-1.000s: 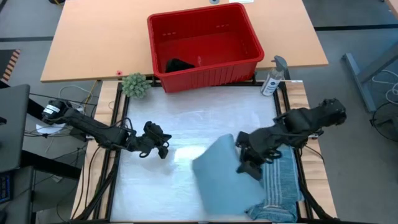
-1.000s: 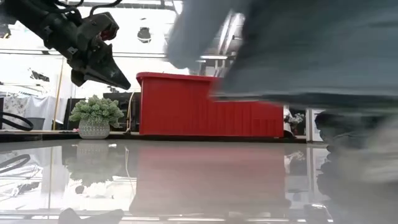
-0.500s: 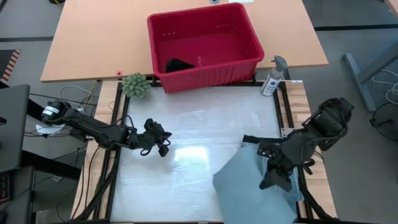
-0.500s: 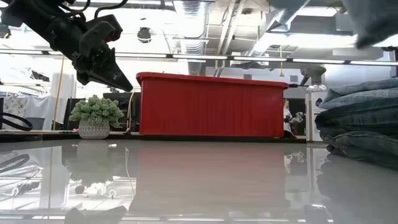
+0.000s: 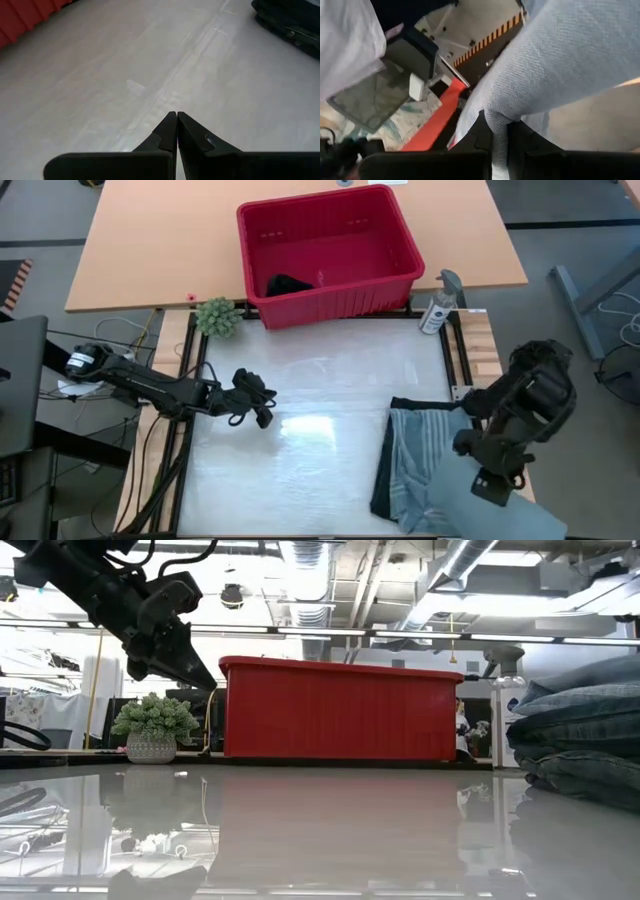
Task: Fold Laundry from Bin
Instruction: Stack the folded light blue denim pants on the blue polo shirt
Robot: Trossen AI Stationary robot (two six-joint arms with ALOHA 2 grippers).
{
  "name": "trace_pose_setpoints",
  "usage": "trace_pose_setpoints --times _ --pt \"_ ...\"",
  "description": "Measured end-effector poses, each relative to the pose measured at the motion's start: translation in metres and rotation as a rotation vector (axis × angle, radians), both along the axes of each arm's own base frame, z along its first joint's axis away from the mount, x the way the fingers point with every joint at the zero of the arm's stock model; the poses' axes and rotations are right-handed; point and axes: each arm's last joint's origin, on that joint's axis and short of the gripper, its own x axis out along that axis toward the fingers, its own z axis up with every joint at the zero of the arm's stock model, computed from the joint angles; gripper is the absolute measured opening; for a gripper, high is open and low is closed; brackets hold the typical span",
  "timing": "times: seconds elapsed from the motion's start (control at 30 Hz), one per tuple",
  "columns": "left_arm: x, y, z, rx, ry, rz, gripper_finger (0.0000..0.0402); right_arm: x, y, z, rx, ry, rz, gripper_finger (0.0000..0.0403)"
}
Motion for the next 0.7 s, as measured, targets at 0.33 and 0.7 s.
trace_pose_setpoints --times 0.33,0.7 --pt "0.001 0.005 0.000 0.003 0.000 0.029 0.0000 0.000 0.009 0.000 0.019 -0.031 0.009 0.0045" --pt "0.001 0.006 0.000 -0.013 -0.016 0.049 0.0000 0.027 0.044 -0.006 0.138 -0.130 0.093 0.0045"
